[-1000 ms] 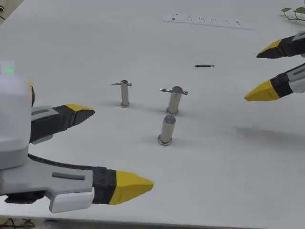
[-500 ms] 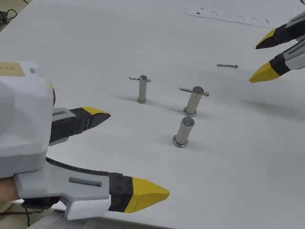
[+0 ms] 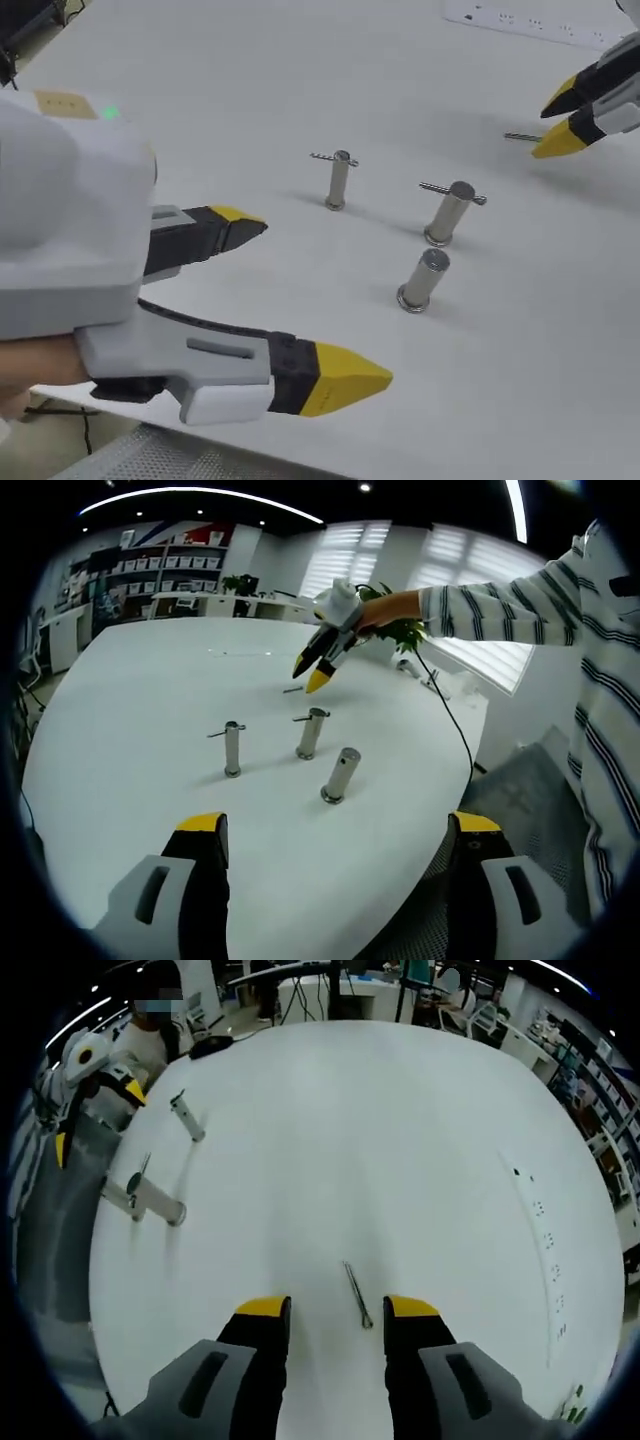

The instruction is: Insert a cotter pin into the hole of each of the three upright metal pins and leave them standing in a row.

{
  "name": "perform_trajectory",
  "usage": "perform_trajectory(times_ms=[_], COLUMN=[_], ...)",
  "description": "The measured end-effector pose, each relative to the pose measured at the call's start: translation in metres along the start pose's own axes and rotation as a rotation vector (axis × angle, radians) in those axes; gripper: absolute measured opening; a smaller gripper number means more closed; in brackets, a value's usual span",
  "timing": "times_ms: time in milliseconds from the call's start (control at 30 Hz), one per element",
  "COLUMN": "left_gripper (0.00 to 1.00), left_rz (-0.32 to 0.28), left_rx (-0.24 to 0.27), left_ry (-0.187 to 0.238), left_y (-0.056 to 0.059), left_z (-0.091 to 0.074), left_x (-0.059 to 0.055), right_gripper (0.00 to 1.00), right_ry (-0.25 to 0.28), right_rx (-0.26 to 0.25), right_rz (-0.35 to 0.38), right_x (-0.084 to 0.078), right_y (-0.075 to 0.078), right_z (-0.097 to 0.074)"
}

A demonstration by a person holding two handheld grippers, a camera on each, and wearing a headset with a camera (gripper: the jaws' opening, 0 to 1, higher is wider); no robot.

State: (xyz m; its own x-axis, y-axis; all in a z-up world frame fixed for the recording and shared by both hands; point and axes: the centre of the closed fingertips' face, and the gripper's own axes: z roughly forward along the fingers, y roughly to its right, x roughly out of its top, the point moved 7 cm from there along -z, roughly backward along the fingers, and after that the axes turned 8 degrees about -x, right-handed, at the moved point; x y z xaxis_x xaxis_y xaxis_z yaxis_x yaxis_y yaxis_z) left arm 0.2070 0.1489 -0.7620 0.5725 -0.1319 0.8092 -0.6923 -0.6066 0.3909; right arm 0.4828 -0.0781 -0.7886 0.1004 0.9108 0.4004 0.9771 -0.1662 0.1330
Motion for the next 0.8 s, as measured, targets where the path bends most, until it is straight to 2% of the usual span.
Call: perform_trajectory(times_ms=[100, 200, 333, 400, 600, 800], left_gripper=[0.9, 0.89, 0.88, 0.87, 0.87, 0.86], left_rz=[-0.002, -0.008, -0.015, -0.02, -0.025, -0.018], left_rx=[0.003, 0.001, -0.001, -0.003, -0.002, 0.008], left_ry=[0.004, 0.014, 0.021, 0.021, 0.019, 0.007], left_y=[0.0, 0.002, 0.003, 0.003, 0.004, 0.003], left_z=[0.001, 0.002, 0.002, 0.002, 0.002, 0.001], left_x=[0.001, 0.002, 0.002, 0.001, 0.001, 0.0], right_gripper=[0.34, 0.23, 0.22, 0.22, 0.22, 0.21], right_ry=[-0.023, -0.033, -0.049, -0.074, -0.108, -0.118], right_rx=[0.012, 0.007, -0.004, -0.01, -0.012, -0.007], right_rz=[0.02, 0.023, 0.009, -0.01, -0.032, -0.054], right_x=[-0.004, -0.006, -0.008, -0.01, -0.013, -0.01], right_y=[0.012, 0.021, 0.029, 0.027, 0.028, 0.028], right_z=[0.007, 0.012, 0.016, 0.016, 0.017, 0.018])
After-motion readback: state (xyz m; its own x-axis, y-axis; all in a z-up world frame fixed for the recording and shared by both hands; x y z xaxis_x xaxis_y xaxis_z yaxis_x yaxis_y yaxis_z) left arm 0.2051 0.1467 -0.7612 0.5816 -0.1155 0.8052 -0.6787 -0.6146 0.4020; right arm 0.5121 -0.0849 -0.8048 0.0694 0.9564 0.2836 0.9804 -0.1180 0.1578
